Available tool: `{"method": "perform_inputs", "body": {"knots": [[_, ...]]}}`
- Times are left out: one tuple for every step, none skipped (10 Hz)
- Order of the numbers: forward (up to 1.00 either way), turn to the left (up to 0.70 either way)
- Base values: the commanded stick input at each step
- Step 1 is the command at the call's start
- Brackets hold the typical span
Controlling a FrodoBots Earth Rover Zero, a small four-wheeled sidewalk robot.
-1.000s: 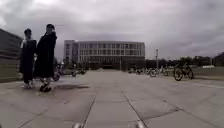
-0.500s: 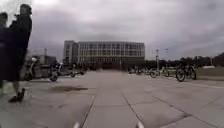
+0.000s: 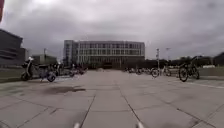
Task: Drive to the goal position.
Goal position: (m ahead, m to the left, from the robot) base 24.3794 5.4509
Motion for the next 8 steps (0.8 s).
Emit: {"method": "perform_inputs", "body": {"knots": [[0.45, 0.0], [0.45, 0.0], [0.45, 0.0], [0.45, 0.0], [0.45, 0.0], [0.45, 0.0], [0.45, 0.0], [0.45, 0.0]]}}
